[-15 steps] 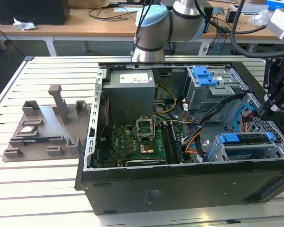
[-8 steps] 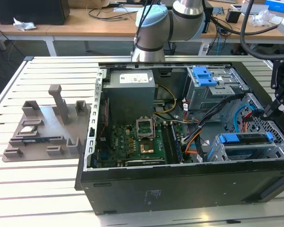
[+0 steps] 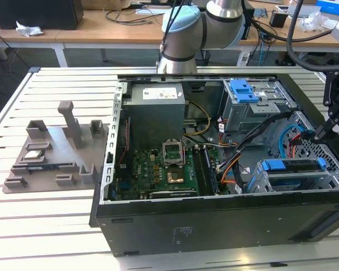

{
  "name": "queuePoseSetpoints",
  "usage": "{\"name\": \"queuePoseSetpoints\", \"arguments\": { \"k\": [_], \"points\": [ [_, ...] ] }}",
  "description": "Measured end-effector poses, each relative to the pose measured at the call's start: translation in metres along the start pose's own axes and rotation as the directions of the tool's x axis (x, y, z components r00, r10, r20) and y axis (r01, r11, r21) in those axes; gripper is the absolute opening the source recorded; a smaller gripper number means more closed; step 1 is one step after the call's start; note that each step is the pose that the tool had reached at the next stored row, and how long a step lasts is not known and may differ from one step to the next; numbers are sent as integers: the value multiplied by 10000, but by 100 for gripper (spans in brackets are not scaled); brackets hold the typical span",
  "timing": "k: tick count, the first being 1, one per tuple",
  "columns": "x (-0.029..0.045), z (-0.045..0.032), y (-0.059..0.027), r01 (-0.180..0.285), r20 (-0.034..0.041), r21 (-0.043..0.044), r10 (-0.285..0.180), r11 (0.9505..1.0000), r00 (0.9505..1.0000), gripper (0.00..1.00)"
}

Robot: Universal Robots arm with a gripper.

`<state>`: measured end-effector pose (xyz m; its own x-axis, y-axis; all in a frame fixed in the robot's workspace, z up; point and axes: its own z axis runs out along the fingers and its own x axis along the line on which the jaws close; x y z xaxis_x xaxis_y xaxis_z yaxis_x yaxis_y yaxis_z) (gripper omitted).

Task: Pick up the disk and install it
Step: 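Insert the first disk wire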

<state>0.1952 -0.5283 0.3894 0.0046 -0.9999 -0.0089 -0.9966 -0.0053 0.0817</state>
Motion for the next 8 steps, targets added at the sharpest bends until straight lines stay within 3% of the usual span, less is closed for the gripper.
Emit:
{"name": "queuePoseSetpoints", "arguments": {
  "k": [3, 8],
  "points": [
    [0, 0, -1, -1, -1, 0, 1, 10000, 10000, 11],
    [0, 0, -2, 0, -1, 0, 0, 10000, 10000, 36]
  ]
}}
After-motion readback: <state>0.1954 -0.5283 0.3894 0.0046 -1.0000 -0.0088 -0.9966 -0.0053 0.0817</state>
